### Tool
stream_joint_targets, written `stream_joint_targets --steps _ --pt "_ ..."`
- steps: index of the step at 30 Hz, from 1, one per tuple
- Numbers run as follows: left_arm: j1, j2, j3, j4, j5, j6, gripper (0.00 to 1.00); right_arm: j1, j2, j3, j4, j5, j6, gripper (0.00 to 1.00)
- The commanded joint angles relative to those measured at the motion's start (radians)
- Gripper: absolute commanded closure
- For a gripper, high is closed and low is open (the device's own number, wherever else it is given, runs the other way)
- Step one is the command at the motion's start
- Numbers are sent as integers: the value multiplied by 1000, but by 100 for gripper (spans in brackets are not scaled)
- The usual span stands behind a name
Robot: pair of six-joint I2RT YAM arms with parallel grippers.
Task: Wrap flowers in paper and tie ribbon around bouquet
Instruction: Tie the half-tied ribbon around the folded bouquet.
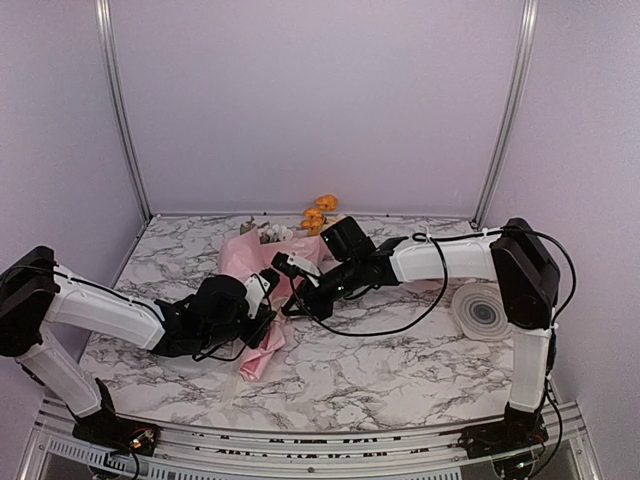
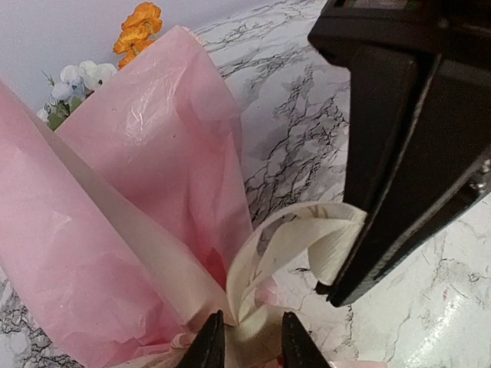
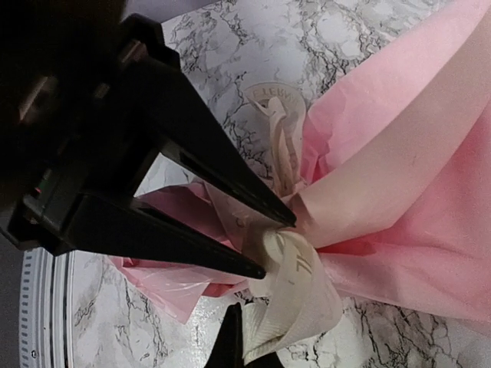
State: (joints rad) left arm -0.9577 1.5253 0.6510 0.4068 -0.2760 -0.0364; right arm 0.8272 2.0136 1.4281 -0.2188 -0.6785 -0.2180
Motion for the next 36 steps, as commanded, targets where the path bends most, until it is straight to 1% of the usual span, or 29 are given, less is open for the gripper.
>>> stream_joint_targets --steps 1,4,8,10,14,21,23,24,26,27,29,30,32,33,34,36 --pt "-2 61 29 46 -78 6 79 -4 -38 -4 39 -32 22 100" --pt "-1 38 -3 46 -121 -19 89 -5 -37 -7 44 -26 27 100" --pt "1 -24 -83 88 -134 -59 93 -4 -32 -11 53 -41 35 100" --pt "3 -38 -112 114 -127 -70 100 -4 -27 -8 55 -49 38 100" --pt "23 -43 -153 146 -98 -108 100 -3 -17 4 50 -79 42 100" --pt "42 -85 -214 152 -56 -176 100 1 -6 11 62 -100 60 100" --pt "48 -116 -225 141 -9 -175 71 0 1 19 48 -97 59 100" --pt "49 -145 -234 126 21 -173 62 1 3 23 44 -94 58 100" --pt "55 -235 -251 69 57 -183 53 1 2 25 39 -94 54 100" --pt "62 -284 -258 24 63 -196 50 1 2 24 39 -95 53 100" --pt "90 -386 -257 -89 79 -223 48 0 5 26 38 -100 51 100" --pt "108 -420 -251 -160 74 -253 50 0 7 28 37 -102 50 100" --pt "149 -455 -238 -334 51 -339 59 1 12 35 31 -109 46 100" --pt "162 -457 -239 -386 42 -381 64 0 17 40 29 -113 43 100" --pt "166 -450 -245 -413 58 -406 66 -1 21 45 25 -116 41 100" --pt "166 -419 -263 -426 147 -421 65 -2 30 56 18 -120 38 100"
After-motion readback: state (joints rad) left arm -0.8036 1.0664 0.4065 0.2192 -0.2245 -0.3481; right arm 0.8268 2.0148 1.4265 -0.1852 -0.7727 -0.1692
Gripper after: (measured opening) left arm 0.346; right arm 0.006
